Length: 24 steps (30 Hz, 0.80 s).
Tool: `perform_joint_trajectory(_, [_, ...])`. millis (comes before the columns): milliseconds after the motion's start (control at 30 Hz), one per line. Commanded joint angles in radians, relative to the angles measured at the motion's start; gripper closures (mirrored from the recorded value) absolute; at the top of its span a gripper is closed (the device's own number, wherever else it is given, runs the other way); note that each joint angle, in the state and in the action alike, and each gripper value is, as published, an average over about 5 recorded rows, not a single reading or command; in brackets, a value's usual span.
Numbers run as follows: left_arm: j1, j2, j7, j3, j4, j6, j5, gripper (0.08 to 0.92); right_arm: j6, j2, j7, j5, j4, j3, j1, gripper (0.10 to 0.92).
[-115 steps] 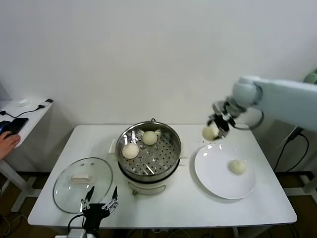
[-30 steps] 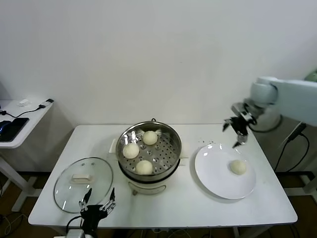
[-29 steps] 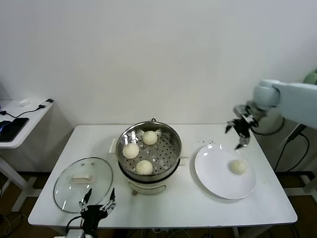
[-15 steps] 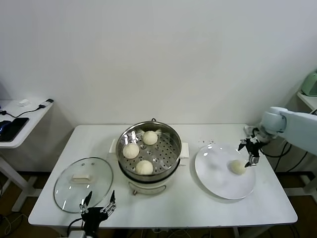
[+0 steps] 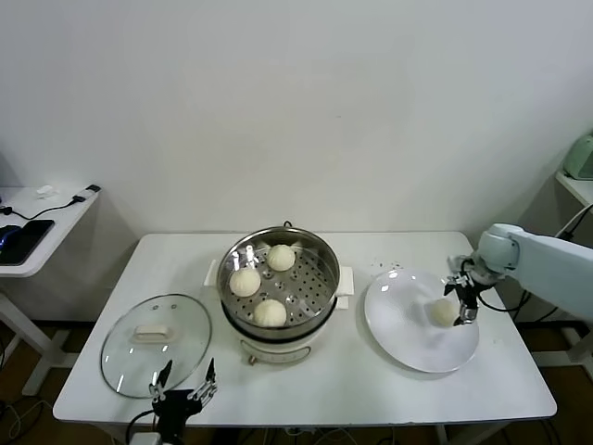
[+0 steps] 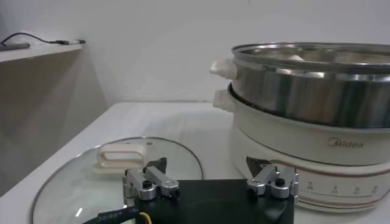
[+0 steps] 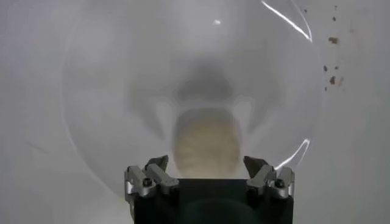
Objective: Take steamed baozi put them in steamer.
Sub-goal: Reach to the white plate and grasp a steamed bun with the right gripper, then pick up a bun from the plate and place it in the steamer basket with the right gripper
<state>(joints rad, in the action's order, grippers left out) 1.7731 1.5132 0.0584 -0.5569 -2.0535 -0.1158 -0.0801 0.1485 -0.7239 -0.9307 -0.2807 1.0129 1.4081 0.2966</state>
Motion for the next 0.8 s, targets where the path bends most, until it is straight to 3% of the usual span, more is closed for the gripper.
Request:
perform_joint_trajectory(33, [0.000, -0.001, 0.000, -0.002, 0.001, -0.001, 0.000, 0.177, 0.010, -0.020, 0.019, 0.036, -0.035, -0.068, -0.075, 0.203])
perform_joint_trajectory(467, [0.000, -0.002, 0.001, -0.008, -0.013, -0.005, -0.007, 0.177, 0.021, 0.014, 0.027, 0.002, 0.049, -0.045, -0.003, 0.321])
perform_joint_trajectory(633, [0.002, -0.004, 0.001, -0.004, -0.020, -0.005, -0.007, 0.177, 0.036, 0.045, 0.008, -0.136, 0.169, 0.110, 0.211, 0.329])
perform_joint_trajectory(800, [0.000, -0.008, -0.002, 0.000, -0.030, -0.010, -0.007, 0.177, 0.067, 0.022, 0.005, -0.387, 0.354, 0.401, 0.582, 0.330])
